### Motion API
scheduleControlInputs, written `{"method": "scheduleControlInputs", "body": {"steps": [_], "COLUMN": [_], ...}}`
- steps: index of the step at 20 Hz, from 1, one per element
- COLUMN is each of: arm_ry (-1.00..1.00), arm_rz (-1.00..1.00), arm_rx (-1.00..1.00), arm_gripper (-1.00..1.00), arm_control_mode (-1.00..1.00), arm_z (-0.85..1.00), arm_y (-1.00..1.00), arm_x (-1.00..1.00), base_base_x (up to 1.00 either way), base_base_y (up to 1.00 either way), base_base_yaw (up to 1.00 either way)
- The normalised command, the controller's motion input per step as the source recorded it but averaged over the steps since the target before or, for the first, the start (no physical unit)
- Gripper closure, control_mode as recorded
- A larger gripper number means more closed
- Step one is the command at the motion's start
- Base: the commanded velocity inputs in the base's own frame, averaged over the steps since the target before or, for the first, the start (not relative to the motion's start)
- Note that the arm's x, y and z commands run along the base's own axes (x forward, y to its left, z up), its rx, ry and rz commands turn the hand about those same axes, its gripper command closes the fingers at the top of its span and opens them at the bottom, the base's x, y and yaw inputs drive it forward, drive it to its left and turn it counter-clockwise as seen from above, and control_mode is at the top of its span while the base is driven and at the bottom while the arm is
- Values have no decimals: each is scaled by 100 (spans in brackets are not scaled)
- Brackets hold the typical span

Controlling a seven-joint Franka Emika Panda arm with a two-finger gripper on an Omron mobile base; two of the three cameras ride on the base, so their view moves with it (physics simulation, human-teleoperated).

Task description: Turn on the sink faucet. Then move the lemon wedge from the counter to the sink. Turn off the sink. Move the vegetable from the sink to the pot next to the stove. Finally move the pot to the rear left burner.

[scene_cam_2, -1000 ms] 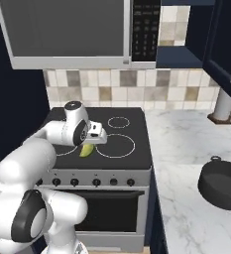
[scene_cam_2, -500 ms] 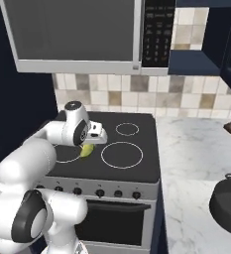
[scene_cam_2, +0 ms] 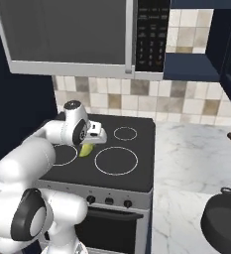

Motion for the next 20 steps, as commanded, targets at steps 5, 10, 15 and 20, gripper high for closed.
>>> {"method": "scheduleControlInputs", "body": {"steps": [5, 10, 15, 20], "arm_ry": [0, 0, 0, 0], "arm_rz": [0, 0, 0, 0], "arm_rx": [0, 0, 0, 0], "arm_gripper": [100, 100, 100, 100], "arm_control_mode": [100, 100, 100, 100], "arm_z": [0, 0, 0, 0], "arm_y": [0, 0, 0, 0], "arm_x": [0, 0, 0, 0], "base_base_x": [2, 14, 18, 2], "base_base_y": [-67, -54, -19, 0], "base_base_yaw": [11, 12, 6, 1]}}
